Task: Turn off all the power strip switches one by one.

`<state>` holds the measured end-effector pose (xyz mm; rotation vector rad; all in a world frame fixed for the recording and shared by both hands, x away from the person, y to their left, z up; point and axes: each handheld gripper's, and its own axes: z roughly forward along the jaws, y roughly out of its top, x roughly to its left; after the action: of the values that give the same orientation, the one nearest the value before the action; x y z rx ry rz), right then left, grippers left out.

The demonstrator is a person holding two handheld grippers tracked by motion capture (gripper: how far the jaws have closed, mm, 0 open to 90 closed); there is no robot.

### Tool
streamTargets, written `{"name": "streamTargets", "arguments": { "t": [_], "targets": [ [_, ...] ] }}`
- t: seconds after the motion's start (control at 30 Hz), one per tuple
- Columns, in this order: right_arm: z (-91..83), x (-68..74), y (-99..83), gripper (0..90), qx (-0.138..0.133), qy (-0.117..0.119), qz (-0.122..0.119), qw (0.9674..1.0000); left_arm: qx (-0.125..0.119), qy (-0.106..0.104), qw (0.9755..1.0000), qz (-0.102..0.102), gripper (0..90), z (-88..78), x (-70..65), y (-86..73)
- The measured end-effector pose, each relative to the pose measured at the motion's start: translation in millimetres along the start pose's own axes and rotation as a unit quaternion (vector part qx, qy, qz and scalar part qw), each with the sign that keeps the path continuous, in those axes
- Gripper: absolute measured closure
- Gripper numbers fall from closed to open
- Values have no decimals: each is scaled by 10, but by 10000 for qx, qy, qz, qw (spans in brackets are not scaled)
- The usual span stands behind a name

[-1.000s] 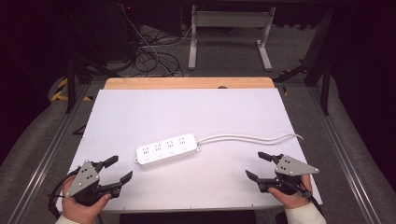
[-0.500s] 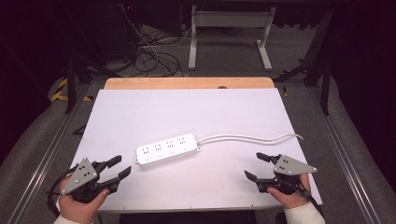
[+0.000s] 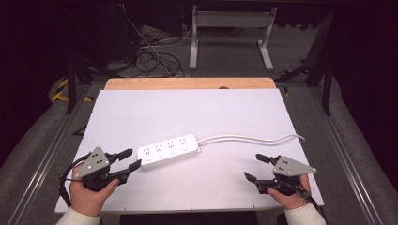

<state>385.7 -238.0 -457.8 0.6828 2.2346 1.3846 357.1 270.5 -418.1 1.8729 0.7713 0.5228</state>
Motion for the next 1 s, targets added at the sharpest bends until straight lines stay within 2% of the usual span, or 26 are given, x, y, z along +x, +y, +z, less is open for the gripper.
{"name": "streamTargets", "arguments": {
  "t": [0.4, 0.57, 0.63, 0.67, 0.87, 0.93, 0.97, 1.0],
  "targets": [
    [13, -3, -13, 258, 16, 25, 17, 10000, 170, -172, 9997, 76, 484, 348, 5, 182],
    [13, -3, -15, 259, 8, 44, 18, 10000, 254, -269, 9993, 59, 433, 484, 17, 198],
    [11, -1, -15, 260, 3, 59, 18, 10000, 265, -282, 9992, 77, 446, 498, 20, 197],
    [10, -1, -15, 261, 3, 58, 11, 10000, 289, -334, 9990, 58, 457, 519, 16, 193],
    [15, 1, -17, 264, -28, 87, 1, 10000, 348, -314, 9989, -35, 446, 539, 13, 195],
    [15, 3, -17, 265, -30, 92, 5, 10000, 346, -252, 9990, -110, 449, 542, 32, 191],
    [16, 3, -17, 265, -36, 96, 4, 9999, 412, -246, 9984, -291, 458, 548, 48, 181],
    [17, 4, -16, 264, -39, 100, 5, 9999, 490, -158, 9984, -244, 463, 551, 63, 178]
  ]
}}
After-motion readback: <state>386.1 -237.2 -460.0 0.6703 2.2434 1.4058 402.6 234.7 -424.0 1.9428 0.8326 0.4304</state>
